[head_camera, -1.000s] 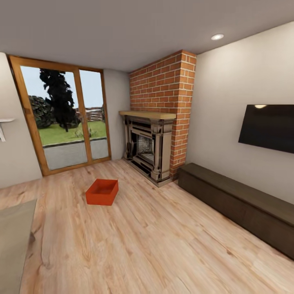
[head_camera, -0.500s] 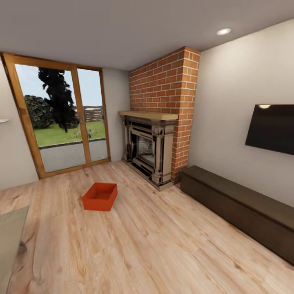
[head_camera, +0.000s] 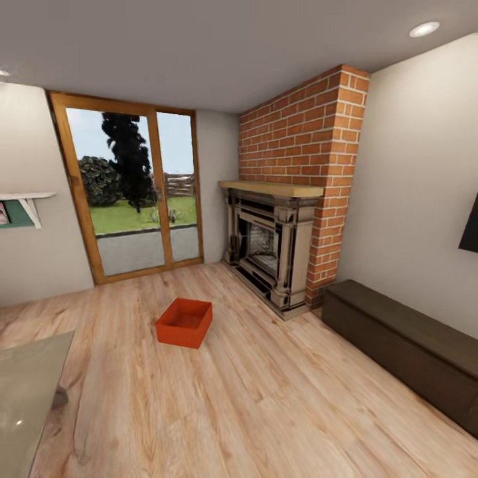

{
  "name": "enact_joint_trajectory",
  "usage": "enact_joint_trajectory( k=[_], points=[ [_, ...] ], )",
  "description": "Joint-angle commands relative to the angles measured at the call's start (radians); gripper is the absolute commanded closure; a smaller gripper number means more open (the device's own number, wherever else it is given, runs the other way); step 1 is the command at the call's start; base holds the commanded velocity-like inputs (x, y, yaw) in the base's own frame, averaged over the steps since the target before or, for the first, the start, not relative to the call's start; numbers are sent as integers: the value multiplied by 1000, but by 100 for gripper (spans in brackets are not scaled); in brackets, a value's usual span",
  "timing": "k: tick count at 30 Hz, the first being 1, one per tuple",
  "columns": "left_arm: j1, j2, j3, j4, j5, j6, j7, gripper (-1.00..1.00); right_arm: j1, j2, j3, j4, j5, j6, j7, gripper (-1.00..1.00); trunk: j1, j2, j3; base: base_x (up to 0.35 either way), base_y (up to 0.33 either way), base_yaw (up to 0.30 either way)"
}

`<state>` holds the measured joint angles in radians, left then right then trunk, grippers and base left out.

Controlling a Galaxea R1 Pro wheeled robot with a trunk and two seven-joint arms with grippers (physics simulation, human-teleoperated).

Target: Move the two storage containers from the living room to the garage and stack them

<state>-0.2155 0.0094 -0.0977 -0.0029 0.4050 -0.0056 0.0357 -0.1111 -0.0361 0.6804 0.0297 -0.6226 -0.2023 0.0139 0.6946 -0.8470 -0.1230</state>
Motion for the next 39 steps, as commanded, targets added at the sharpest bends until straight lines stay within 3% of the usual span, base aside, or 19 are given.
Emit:
enact_joint_trajectory(
  k=[1, 39],
  points=[
    [-1, 0, -8, 0, 8, -1, 3, -100, -1, 1, 8, 3, -8, -5, 1, -100, 1, -1, -2, 316, 0, 268],
    [-1, 0, -9, 0, 8, -1, 3, -100, -1, -1, 8, 3, -9, -3, 1, -100, 1, -1, -2, 286, 0, 268]
  ],
)
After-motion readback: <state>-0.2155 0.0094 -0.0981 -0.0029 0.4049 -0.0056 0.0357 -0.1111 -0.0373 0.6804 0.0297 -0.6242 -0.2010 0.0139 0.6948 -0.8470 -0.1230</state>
